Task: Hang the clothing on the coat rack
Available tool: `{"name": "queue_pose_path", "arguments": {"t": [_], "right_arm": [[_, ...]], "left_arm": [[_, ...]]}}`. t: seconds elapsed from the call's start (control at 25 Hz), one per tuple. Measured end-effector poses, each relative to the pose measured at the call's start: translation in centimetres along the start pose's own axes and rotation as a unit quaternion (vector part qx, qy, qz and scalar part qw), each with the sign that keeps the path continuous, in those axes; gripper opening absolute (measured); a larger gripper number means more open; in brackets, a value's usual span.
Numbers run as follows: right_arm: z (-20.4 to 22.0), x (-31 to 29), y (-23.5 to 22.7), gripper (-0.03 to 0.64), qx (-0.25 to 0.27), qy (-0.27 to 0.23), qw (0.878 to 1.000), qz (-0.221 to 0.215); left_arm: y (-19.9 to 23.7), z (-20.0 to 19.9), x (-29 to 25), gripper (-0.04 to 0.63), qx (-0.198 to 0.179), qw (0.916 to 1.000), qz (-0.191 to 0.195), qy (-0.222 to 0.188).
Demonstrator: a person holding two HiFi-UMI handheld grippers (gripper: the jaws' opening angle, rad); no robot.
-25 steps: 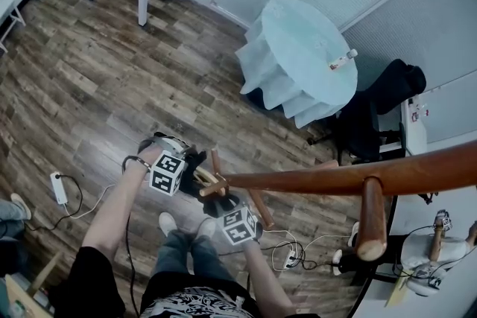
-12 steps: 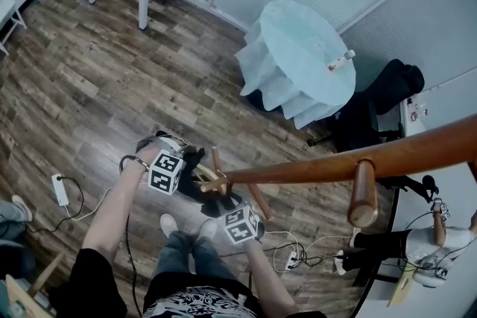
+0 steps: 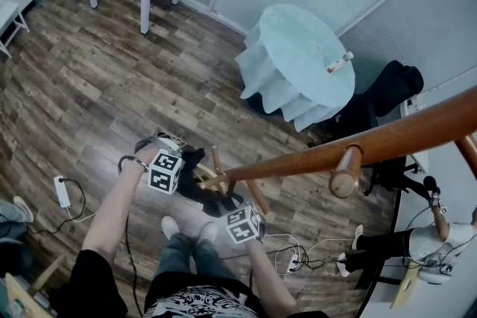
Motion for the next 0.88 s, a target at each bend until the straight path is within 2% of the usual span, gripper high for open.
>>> {"name": "queue_pose_path", "arguments": {"t": [0.56, 0.72, 0.88], "right_arm": [[-0.4, 1.1, 0.2, 0.227, -0.015, 0.001, 1.0, -0.026], [-0.4, 1.2, 0.1, 0.227, -0.013, -0.001, 1.0, -0.028], [-0.5, 1.6, 0.6, 0.227, -0.011, -0.008, 0.999, -0.031]], "left_arm": [[-0.5, 0.5, 0.9, 0.232, -0.003, 0.9992, 0.013, 0.037], [-0.6, 0.4, 1.0, 0.232, 0.004, 0.9994, 0.006, 0.035], [-0.8, -0.5, 2.0, 0.232, 0.024, 0.9996, -0.007, 0.013]]}}
Point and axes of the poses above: the fingertips, and each gripper's own axes: x backward along the fingers, y to its left, z out of its underside, the point moved 2 cm from there along x, backward along the fingers, and after that the axes turned 14 degrees about -y, right-handed, at the moved point
